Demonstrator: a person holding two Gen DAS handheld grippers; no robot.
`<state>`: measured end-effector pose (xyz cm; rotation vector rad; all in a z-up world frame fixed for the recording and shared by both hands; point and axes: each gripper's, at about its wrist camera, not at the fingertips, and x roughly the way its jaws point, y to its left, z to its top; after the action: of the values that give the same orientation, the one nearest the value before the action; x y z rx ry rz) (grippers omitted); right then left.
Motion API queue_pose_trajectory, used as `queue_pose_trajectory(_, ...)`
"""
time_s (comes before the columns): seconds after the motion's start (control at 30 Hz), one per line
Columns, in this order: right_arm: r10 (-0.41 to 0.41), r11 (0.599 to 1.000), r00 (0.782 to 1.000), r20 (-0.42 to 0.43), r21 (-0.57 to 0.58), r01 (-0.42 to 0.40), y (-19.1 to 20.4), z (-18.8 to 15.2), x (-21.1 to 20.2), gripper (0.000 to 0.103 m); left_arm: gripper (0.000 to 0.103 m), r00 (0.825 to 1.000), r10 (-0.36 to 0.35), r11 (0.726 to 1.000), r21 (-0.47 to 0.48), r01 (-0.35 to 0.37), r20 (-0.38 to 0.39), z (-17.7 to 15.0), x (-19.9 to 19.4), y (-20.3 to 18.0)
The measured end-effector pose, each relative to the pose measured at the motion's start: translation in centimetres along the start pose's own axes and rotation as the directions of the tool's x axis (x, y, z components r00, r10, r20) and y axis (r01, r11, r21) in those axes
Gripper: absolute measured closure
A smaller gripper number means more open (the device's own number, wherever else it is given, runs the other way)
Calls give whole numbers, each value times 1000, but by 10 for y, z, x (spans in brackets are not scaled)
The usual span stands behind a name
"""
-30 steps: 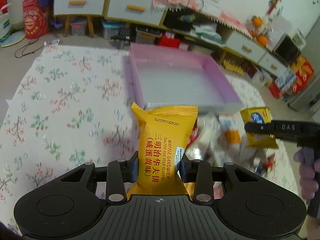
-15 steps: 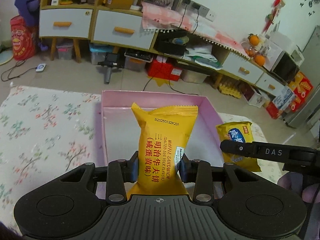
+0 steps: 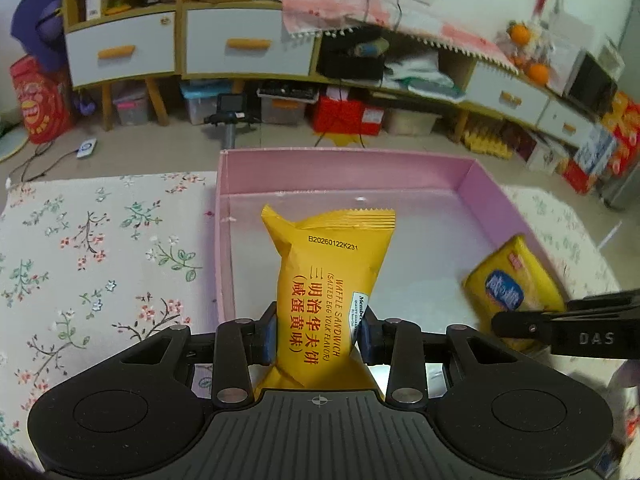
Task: Organize snacks
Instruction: 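Carry both yellow packets into the pink box and open both grippers, then grasp the white wrapped bar with the left gripper while the right grasps a white printed packet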
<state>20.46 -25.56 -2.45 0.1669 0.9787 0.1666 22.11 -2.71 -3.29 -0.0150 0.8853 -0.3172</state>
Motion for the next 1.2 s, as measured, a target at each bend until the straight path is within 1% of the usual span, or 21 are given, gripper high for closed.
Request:
queue_pose_trajectory(0.07,-6,1000,1000,-15,-14,6,4,-2,-1,103,69,1000,9,1000,19,-9,-17,-2,2,-2)
queue_pose_trajectory(0.13,-3,1000,1000,-2,-21,3,5,-3,-4,103,68,1000,-7,1000,3,7,-14,-2,0,2)
queue_pose_trajectory(0.2,22,1000,1000,14,7,-22,0,-2,-4,103,65,1000,-31,999,-16,31,0,-2,-2,6)
queue_pose_trajectory(0.23,40,998,999,26,38,-41,-4,-3,-8,100,62,999,-45,999,-27,46,6,-3,-5,8)
queue_pose_trajectory(0.27,53,997,998,34,56,-55,-7,-3,-11,91,58,999,-52,998,-33,52,11,-4,-7,9)
queue_pose_trajectory(0.3,65,995,997,43,67,-68,-9,-3,-14,85,48,998,-55,998,-35,56,16,-4,-10,9)
queue_pose_trajectory(0.33,69,995,996,50,73,-73,-10,-2,-17,73,43,998,-62,997,-32,63,21,-5,-14,8)
queue_pose_trajectory(0.37,67,994,996,64,81,-72,-11,-3,-22,64,39,998,-67,997,-31,68,21,-5,-15,8)
queue_pose_trajectory(0.43,65,993,994,86,92,-73,-11,-4,-31,55,26,998,-60,998,-21,61,25,-7,-25,3)
queue_pose_trajectory(0.5,65,992,992,105,99,-76,-11,-5,-42,51,21,997,-63,998,-10,63,35,-9,-35,-1)
queue_pose_trajectory(0.53,63,992,992,112,98,-74,-10,-6,-47,47,18,997,-66,998,-8,67,37,-10,-39,-2)
queue_pose_trajectory(0.57,57,993,991,120,95,-69,-8,-7,-52,44,17,997,-67,998,-8,68,38,-12,-46,-4)
queue_pose_trajectory(0.67,46,996,990,135,70,-55,-1,-13,-66,38,13,998,-60,998,-7,61,34,-16,-61,-7)
queue_pose_trajectory(0.73,43,997,989,140,55,-51,3,-18,-71,37,10,998,-56,998,0,56,32,-20,-71,-9)
queue_pose_trajectory(0.83,36,998,989,143,44,-43,9,-27,-81,32,7,999,-44,999,10,44,26,-28,-86,-12)
queue_pose_trajectory(0.9,27,999,989,148,25,-31,15,-39,-90,30,6,999,-38,999,15,38,20,-34,-94,-12)
queue_pose_trajectory(1.07,-5,1000,987,161,6,4,22,-52,-98,27,4,1000,-26,1000,-7,26,0,-54,-110,-7)
queue_pose_trajectory(1.13,-9,1000,985,170,-4,10,25,-60,-102,25,4,1000,-24,999,-24,24,1,-64,-113,-3)
queue_pose_trajectory(1.2,0,1000,982,189,-6,2,26,-70,-104,25,4,1000,-19,999,-29,19,-2,-74,-113,0)
